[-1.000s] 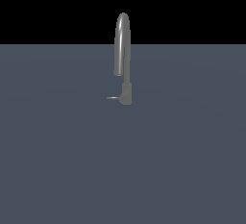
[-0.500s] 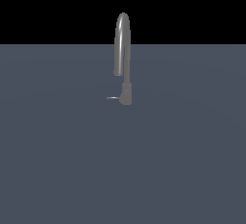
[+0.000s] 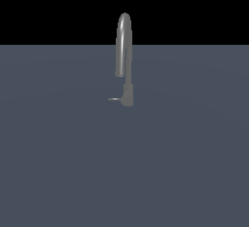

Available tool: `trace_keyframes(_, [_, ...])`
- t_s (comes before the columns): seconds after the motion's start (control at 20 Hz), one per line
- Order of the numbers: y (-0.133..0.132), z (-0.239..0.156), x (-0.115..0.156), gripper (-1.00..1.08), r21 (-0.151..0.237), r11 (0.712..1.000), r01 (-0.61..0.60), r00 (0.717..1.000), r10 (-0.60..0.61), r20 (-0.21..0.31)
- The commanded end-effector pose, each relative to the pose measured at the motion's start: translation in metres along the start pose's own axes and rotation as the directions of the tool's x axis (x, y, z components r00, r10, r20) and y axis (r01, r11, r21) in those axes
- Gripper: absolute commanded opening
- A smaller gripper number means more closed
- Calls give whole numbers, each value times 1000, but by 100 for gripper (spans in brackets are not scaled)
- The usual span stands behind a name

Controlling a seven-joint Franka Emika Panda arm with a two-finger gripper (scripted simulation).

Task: Turn on the faucet by rotating a designated handle.

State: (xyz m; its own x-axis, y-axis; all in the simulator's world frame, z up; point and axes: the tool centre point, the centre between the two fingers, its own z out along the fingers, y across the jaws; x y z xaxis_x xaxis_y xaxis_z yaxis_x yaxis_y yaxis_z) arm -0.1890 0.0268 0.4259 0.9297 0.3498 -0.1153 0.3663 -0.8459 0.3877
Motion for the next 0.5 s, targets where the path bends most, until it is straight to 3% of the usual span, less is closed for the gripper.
trace_keyframes(0.0, [-6,9,14,-100,-71,995,76,997,-76,5])
trace_keyframes(0.2, [-15,23,34,-100,-174,967,184,983,-183,21])
trace_keyframes(0.45, [-25,40,54,-100,-284,911,300,953,-297,53])
